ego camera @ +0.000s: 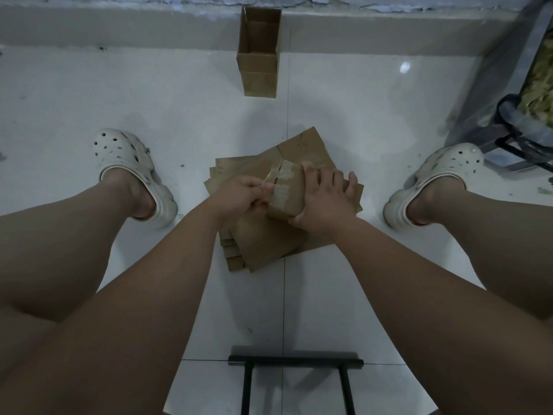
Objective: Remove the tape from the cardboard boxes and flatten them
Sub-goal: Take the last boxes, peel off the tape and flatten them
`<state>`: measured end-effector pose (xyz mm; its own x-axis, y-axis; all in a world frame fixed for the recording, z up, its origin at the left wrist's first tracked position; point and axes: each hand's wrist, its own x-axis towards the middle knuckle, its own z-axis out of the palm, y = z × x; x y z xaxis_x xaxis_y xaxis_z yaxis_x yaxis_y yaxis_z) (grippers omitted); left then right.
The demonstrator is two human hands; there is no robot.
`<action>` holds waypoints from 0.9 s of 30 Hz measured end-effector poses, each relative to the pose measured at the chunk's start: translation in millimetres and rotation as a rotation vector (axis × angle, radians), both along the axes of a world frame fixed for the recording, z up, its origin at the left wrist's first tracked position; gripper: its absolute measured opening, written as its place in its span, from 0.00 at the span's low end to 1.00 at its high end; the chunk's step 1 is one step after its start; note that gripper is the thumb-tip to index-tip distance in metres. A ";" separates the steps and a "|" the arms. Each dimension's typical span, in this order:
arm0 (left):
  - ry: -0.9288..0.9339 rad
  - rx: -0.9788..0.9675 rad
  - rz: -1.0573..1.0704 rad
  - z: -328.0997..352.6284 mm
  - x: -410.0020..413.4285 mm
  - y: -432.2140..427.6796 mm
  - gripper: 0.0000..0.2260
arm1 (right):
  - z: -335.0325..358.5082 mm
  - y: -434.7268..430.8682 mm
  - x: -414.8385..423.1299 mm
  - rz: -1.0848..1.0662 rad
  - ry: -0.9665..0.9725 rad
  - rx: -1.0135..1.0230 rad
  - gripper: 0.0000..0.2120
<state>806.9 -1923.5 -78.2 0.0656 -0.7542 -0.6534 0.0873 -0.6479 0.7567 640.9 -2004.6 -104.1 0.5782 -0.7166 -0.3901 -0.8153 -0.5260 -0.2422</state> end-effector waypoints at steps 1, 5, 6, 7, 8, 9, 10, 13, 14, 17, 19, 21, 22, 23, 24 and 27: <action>0.041 0.018 0.089 2.1 1.7 -0.5 0.17 | -0.5 1.4 0.0 0.007 -0.001 0.001 0.50; 0.336 0.029 0.365 10.2 26.3 -14.8 0.10 | -3.6 2.7 -4.1 0.065 -0.015 0.018 0.49; 0.278 0.041 0.267 12.3 29.7 -17.5 0.11 | -3.8 0.6 -6.4 0.065 -0.020 0.021 0.50; 0.140 0.045 0.143 12.8 29.6 -17.0 0.13 | -3.4 -1.7 -8.9 0.061 -0.022 0.029 0.50; -0.008 0.040 0.047 13.2 26.0 -15.0 0.15 | -2.9 -3.7 -11.1 0.058 -0.021 0.036 0.50; -0.130 0.026 0.008 12.9 21.5 -12.7 0.15 | -2.6 -5.3 -12.8 0.058 -0.021 0.038 0.50; -0.208 0.002 0.029 12.3 16.9 -10.9 0.14 | -3.2 -6.6 -13.2 0.060 -0.025 0.032 0.50; -0.259 -0.079 0.215 13.8 5.0 -13.5 0.08 | -5.0 -4.8 -7.3 0.070 -0.032 0.000 0.49; -0.280 -0.099 0.243 15.1 3.2 -15.6 0.09 | -5.6 -3.0 -4.8 0.072 -0.033 -0.006 0.49; -0.299 -0.164 0.284 17.5 -3.7 -16.3 0.12 | -6.4 1.4 -3.1 0.072 -0.032 -0.019 0.49; -0.284 -0.205 0.329 18.8 -7.9 -16.0 0.16 | -6.5 1.4 -4.0 0.074 -0.040 -0.028 0.48; -0.245 -0.211 0.402 19.1 -10.4 -18.6 0.23 | -5.6 0.8 -3.5 0.076 -0.052 -0.027 0.48; -0.226 -0.182 0.443 18.1 -10.5 -20.7 0.25 | -5.3 0.9 -2.6 0.076 -0.056 -0.030 0.48; -0.213 -0.137 0.487 17.5 -10.7 -23.5 0.25 | -5.1 1.6 -1.7 0.076 -0.058 -0.035 0.48; -0.206 -0.085 0.522 16.5 -10.5 -26.6 0.21 | -5.1 2.7 -1.2 0.077 -0.057 -0.040 0.48; -0.248 0.027 0.489 14.6 -13.8 -34.1 0.12 | -6.7 6.8 -1.5 0.077 -0.057 -0.060 0.48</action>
<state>793.1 -1957.6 -63.6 0.5586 -0.5807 -0.5922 0.2044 -0.5957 0.7768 639.5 -1997.7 -110.7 0.6524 -0.6903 -0.3130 -0.7578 -0.6015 -0.2528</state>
